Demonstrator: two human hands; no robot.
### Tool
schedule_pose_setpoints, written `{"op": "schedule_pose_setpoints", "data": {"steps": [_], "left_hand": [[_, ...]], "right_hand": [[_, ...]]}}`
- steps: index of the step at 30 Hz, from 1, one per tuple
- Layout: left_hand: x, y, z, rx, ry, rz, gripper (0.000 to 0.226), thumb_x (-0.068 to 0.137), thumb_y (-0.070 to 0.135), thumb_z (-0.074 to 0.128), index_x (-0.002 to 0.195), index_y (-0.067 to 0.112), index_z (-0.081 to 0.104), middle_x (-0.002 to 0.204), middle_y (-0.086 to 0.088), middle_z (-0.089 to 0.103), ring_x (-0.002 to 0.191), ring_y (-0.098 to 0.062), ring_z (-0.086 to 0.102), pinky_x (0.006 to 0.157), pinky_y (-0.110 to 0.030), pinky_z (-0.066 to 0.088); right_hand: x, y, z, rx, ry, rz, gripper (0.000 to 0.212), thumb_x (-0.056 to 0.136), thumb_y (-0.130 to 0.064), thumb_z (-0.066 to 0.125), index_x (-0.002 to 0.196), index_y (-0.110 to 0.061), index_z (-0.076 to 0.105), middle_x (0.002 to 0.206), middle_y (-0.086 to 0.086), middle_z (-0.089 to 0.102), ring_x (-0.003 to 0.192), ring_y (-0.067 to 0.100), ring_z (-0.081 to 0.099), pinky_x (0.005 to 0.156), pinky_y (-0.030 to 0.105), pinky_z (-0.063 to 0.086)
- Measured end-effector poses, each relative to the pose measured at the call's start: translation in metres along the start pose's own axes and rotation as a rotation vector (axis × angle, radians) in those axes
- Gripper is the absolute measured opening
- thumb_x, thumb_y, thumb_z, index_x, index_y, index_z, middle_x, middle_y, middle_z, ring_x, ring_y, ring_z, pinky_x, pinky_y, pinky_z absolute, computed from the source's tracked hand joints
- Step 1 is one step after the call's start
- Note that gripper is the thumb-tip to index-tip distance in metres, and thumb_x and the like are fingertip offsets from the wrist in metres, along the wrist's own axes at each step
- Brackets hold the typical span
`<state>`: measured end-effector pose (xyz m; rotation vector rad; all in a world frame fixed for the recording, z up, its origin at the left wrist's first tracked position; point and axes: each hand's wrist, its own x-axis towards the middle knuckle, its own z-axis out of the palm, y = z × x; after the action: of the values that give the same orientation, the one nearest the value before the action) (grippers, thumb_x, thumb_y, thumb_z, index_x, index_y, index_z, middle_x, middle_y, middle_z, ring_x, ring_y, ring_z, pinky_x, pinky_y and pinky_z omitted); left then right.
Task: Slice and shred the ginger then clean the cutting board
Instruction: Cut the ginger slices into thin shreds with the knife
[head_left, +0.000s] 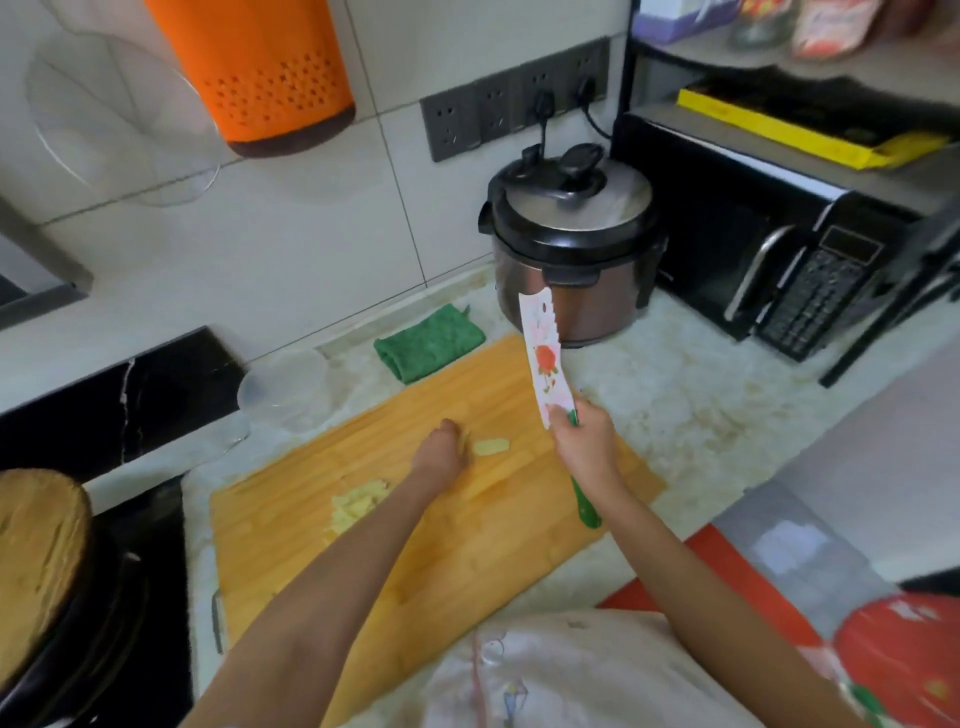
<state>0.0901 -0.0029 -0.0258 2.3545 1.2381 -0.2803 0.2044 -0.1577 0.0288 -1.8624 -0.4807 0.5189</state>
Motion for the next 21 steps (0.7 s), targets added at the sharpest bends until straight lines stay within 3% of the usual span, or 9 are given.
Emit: {"op": "schedule_pose_setpoints", "data": {"steps": [4, 7, 12, 15, 18, 21], "left_hand": [[0.004, 0.004, -0.005, -0.066, -0.011, 0.087, 0.008, 0.091, 0.017, 0.061, 0.095, 0.011, 0.057, 0.094, -0.011, 0.061, 0.086, -0.025, 0.056, 0.072, -0.034, 0.043], [0.007, 0.010, -0.011, -0.165, 0.004, 0.146, 0.008, 0.085, 0.012, 0.069, 0.083, 0.018, 0.066, 0.086, -0.006, 0.065, 0.082, -0.022, 0.059, 0.068, -0.033, 0.044], [0.011, 0.028, -0.001, -0.141, 0.038, 0.239, 0.019, 0.084, 0.018, 0.072, 0.103, 0.015, 0.074, 0.112, -0.001, 0.065, 0.101, -0.021, 0.060, 0.073, -0.028, 0.044], [0.010, 0.032, 0.010, -0.200, 0.016, 0.160, 0.031, 0.080, 0.020, 0.077, 0.108, 0.008, 0.071, 0.102, -0.007, 0.067, 0.085, -0.019, 0.060, 0.066, -0.025, 0.039], [0.012, 0.026, 0.017, -0.304, 0.055, 0.077, 0.049, 0.075, 0.020, 0.081, 0.120, 0.012, 0.064, 0.118, -0.009, 0.061, 0.093, -0.023, 0.063, 0.072, -0.029, 0.049], [0.012, 0.023, 0.020, -0.356, 0.020, 0.024, 0.042, 0.075, 0.020, 0.081, 0.112, 0.013, 0.062, 0.116, -0.008, 0.058, 0.089, -0.024, 0.062, 0.077, -0.036, 0.053]], "right_hand": [[-0.005, 0.009, -0.012, 0.002, 0.014, 0.005, 0.021, 0.094, -0.013, 0.051, 0.074, -0.013, 0.057, 0.055, -0.004, 0.048, 0.047, 0.015, 0.043, 0.048, 0.026, 0.032], [-0.011, 0.012, -0.022, -0.026, 0.015, 0.002, 0.030, 0.095, -0.013, 0.050, 0.066, -0.023, 0.052, 0.054, -0.004, 0.047, 0.046, 0.014, 0.042, 0.046, 0.027, 0.031], [-0.019, 0.017, -0.036, -0.044, 0.040, -0.004, 0.030, 0.093, -0.011, 0.050, 0.066, -0.024, 0.053, 0.052, -0.008, 0.045, 0.046, 0.013, 0.040, 0.047, 0.027, 0.030], [-0.022, 0.020, -0.042, -0.051, 0.048, -0.011, 0.036, 0.093, -0.010, 0.050, 0.064, -0.030, 0.050, 0.051, -0.007, 0.043, 0.046, 0.013, 0.039, 0.047, 0.026, 0.028], [-0.025, 0.024, -0.045, -0.086, 0.033, -0.004, 0.021, 0.093, -0.011, 0.050, 0.078, -0.017, 0.063, 0.054, -0.002, 0.048, 0.046, 0.013, 0.039, 0.046, 0.026, 0.028], [-0.027, 0.029, -0.044, -0.132, 0.010, 0.013, 0.016, 0.094, -0.014, 0.050, 0.092, -0.012, 0.067, 0.061, 0.004, 0.055, 0.048, 0.014, 0.043, 0.046, 0.027, 0.030]]}}
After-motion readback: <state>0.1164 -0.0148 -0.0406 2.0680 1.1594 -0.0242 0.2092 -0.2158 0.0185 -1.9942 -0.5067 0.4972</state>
